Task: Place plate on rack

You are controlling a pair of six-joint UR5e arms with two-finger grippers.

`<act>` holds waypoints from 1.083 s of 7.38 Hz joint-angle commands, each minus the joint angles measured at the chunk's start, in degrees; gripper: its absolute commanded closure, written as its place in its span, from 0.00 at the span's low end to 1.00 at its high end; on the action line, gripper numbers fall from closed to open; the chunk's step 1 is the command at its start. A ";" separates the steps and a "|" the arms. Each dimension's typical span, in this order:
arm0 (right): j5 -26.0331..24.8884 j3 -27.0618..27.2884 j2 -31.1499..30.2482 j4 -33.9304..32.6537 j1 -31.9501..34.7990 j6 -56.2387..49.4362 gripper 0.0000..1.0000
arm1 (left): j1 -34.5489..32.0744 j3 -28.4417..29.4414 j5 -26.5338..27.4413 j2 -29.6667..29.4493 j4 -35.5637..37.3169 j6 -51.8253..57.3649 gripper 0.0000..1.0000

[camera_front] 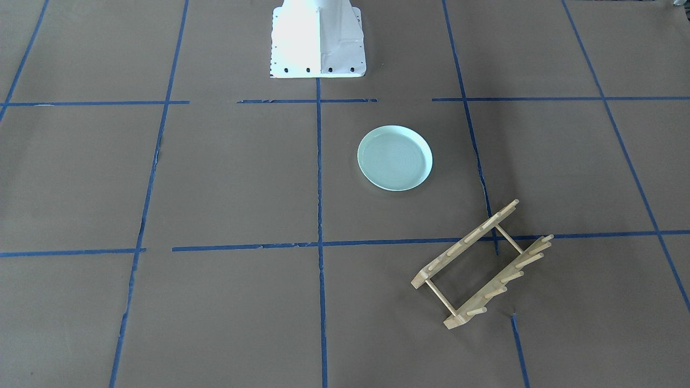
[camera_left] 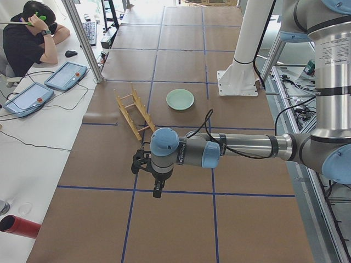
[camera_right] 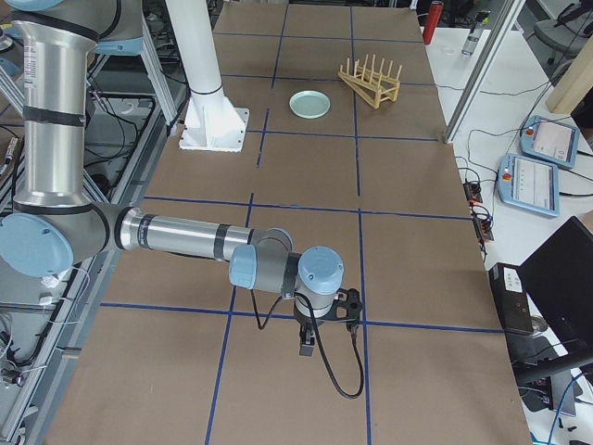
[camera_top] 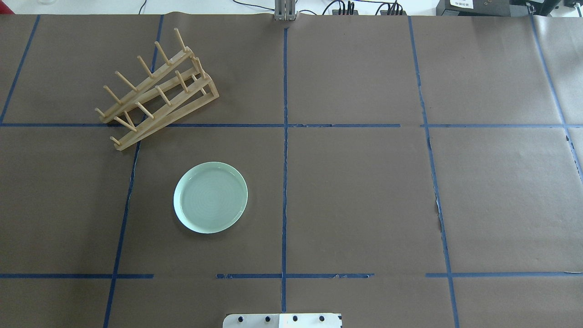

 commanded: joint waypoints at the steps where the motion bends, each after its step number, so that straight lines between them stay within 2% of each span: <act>1: 0.00 0.02 0.00 0.00 0.04 0.09 0.00 | 0.00 -0.55 0.19 -0.44 -0.17 0.09 0.00; 3: 0.00 -0.06 0.00 0.00 0.04 0.00 0.00 | 0.09 0.76 -0.16 -0.88 -0.26 0.00 0.00; 5: 0.00 -0.06 0.00 0.00 -0.05 0.00 0.00 | 0.61 -0.29 -0.42 -2.81 -0.09 -0.17 0.00; 7: 0.00 -0.06 0.00 0.00 -0.05 0.00 0.00 | 2.63 -3.69 -0.33 -2.82 -0.26 -3.75 0.00; 8: 0.00 0.02 0.00 0.00 0.04 0.00 0.00 | 5.68 -6.76 -0.68 -3.08 -0.35 -4.82 0.00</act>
